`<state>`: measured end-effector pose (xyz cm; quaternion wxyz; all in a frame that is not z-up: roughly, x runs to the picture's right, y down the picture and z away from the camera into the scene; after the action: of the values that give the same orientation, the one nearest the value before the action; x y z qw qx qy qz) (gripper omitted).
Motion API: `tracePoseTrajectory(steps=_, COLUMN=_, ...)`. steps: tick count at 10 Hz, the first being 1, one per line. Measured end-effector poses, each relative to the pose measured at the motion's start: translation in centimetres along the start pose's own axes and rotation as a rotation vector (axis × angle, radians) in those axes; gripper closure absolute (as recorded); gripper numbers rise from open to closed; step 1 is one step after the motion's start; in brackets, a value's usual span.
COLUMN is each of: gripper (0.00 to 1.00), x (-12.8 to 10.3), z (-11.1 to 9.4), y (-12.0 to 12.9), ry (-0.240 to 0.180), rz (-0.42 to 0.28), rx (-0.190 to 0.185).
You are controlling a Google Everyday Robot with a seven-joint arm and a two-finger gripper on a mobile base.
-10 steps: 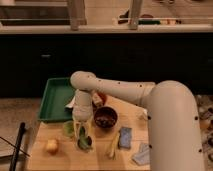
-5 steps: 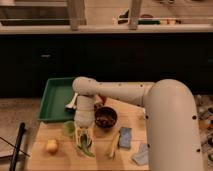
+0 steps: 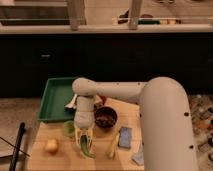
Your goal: Place pepper in metal cup
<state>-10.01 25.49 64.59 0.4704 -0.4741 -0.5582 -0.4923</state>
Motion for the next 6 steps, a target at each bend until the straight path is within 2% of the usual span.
tracePoseTrajectory(steps=3, gripper=0.53, x=-0.10, z=0.13, y=-0.02, ry=-0.056, rz=0.003, rx=-0.006)
tracePoseTrajectory(steps=6, gripper=0.24, x=0.02, z=0.12, y=0.17, ry=-0.066, rz=0.010, rx=-0.006)
